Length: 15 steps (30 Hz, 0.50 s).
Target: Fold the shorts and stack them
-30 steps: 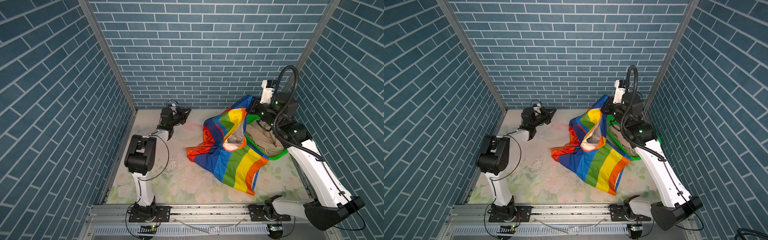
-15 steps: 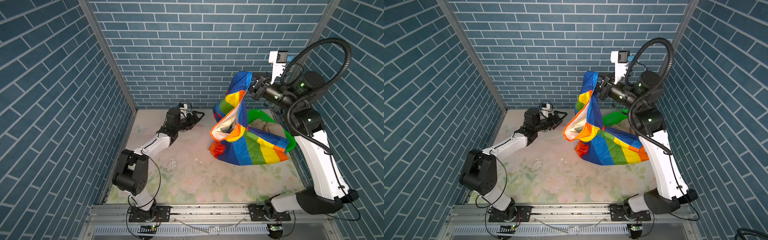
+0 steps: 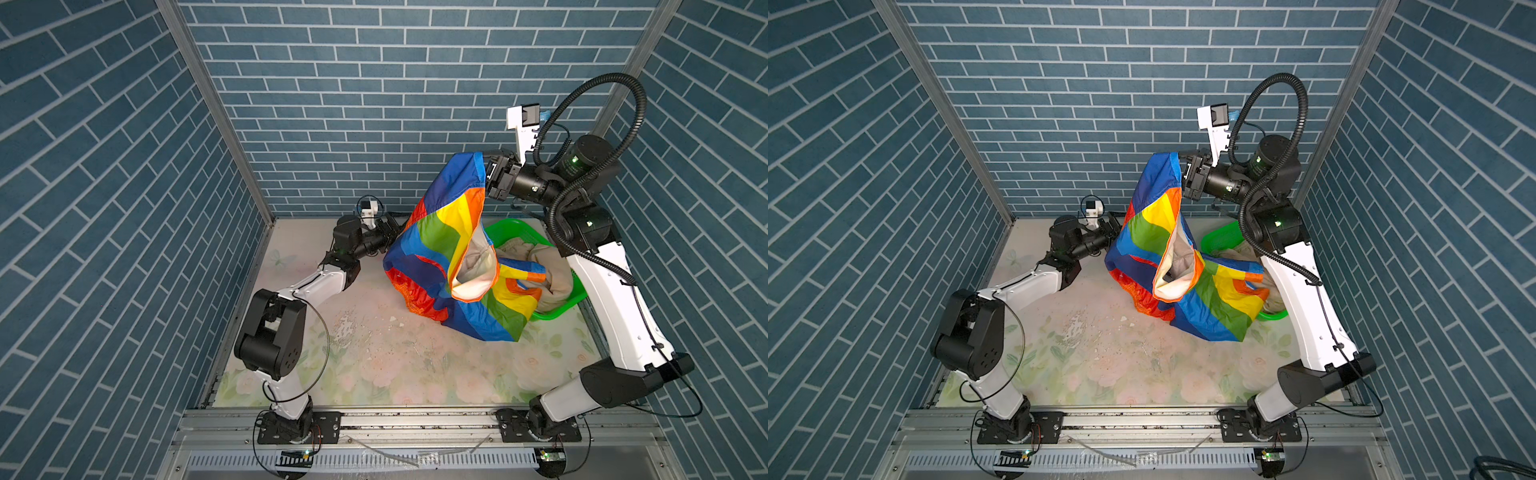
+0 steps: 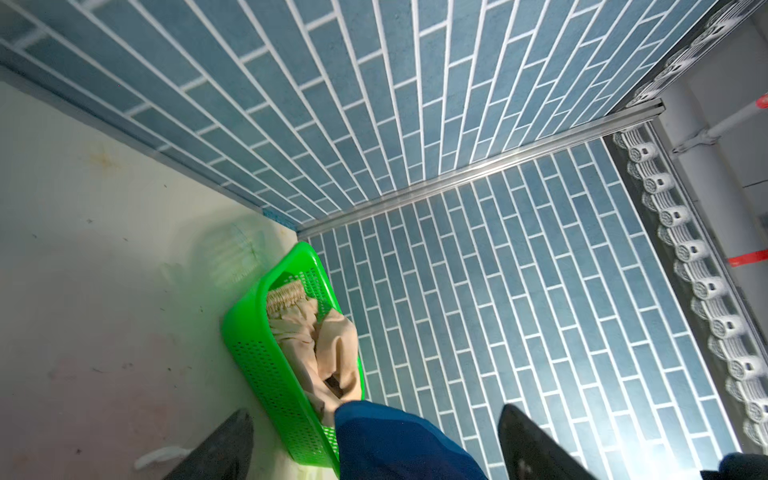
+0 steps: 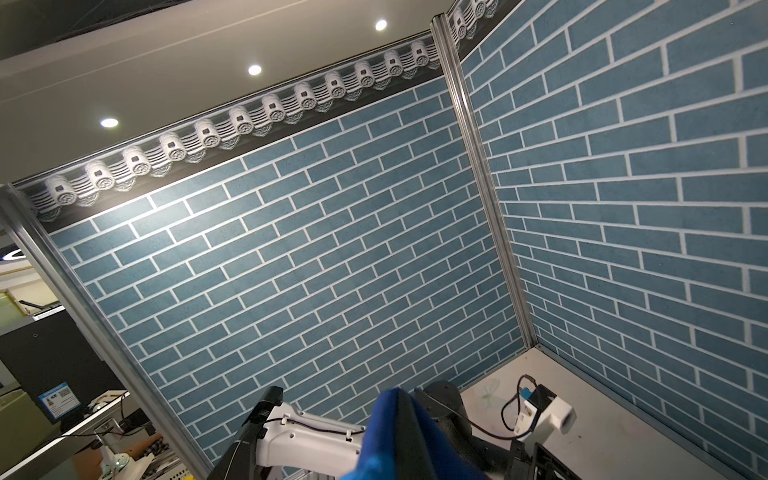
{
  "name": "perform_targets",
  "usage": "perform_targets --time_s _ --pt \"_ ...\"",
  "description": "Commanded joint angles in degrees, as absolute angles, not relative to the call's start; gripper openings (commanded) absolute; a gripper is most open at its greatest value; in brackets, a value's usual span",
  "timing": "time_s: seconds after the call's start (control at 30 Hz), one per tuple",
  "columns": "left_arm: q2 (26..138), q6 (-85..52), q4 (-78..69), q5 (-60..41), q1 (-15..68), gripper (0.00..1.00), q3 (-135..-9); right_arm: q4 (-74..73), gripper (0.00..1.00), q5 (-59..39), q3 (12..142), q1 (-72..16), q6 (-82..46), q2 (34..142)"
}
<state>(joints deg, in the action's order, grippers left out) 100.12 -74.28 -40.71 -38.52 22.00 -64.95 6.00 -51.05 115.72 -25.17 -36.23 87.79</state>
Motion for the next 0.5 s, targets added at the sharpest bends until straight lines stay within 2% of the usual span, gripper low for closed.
perform_targets --time_s 0.0,0.13,0.3,0.47 --pt "99.33 -80.4 -49.42 -41.14 23.55 0.9 -58.77 2.53 0.0 -52.34 115.48 -25.15 -37.76 87.49" --pt "92.51 -75.59 -44.26 -40.39 22.19 0.9 -52.28 2.69 0.0 -52.31 114.87 -25.14 -37.45 88.07" --pt "77.31 -54.04 -19.73 -35.39 21.7 0.93 -51.77 2.64 0.0 -52.87 115.08 -25.14 -37.78 88.84" --pt "65.98 -42.11 -10.19 -31.6 21.55 1.0 -48.88 2.64 0.0 -53.26 115.12 -25.13 -37.88 88.99"
